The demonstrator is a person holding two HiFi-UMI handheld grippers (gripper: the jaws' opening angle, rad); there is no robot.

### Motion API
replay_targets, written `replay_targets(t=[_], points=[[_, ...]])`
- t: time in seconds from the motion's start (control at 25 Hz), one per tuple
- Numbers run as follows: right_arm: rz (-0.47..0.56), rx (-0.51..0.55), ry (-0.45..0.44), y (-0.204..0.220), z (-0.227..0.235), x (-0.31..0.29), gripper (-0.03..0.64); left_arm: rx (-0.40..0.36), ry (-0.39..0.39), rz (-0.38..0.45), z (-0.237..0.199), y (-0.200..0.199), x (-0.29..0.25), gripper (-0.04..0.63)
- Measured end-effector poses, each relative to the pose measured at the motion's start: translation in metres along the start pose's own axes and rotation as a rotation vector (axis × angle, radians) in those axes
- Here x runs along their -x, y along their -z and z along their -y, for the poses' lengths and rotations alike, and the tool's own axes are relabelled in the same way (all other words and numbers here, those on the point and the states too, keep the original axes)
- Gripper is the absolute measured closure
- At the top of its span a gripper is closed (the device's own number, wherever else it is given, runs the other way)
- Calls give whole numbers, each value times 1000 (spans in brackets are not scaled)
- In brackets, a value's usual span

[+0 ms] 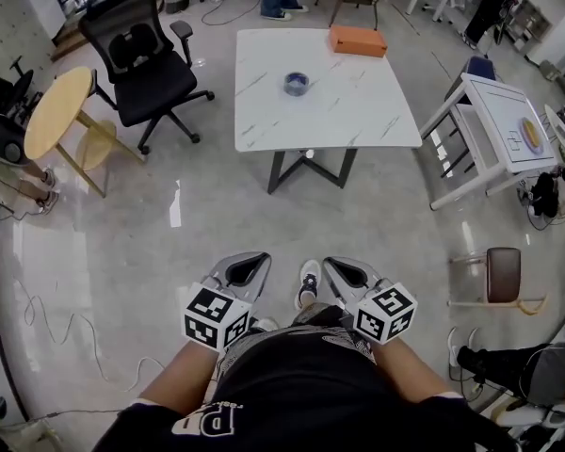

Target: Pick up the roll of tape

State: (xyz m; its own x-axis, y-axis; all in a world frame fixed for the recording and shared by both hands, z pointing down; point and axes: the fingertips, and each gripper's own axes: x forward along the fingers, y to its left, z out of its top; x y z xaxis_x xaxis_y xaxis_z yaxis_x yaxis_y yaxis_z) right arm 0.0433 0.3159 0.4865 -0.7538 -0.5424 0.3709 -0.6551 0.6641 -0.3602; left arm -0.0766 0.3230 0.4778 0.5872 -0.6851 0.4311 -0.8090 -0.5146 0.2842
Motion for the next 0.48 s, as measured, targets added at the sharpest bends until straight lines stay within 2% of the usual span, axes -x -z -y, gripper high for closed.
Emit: replay_targets(t=[0.48], points=[[30,-10,-63,-81,96,-55,618,-25,-50,24,-38,-88,-94,537]])
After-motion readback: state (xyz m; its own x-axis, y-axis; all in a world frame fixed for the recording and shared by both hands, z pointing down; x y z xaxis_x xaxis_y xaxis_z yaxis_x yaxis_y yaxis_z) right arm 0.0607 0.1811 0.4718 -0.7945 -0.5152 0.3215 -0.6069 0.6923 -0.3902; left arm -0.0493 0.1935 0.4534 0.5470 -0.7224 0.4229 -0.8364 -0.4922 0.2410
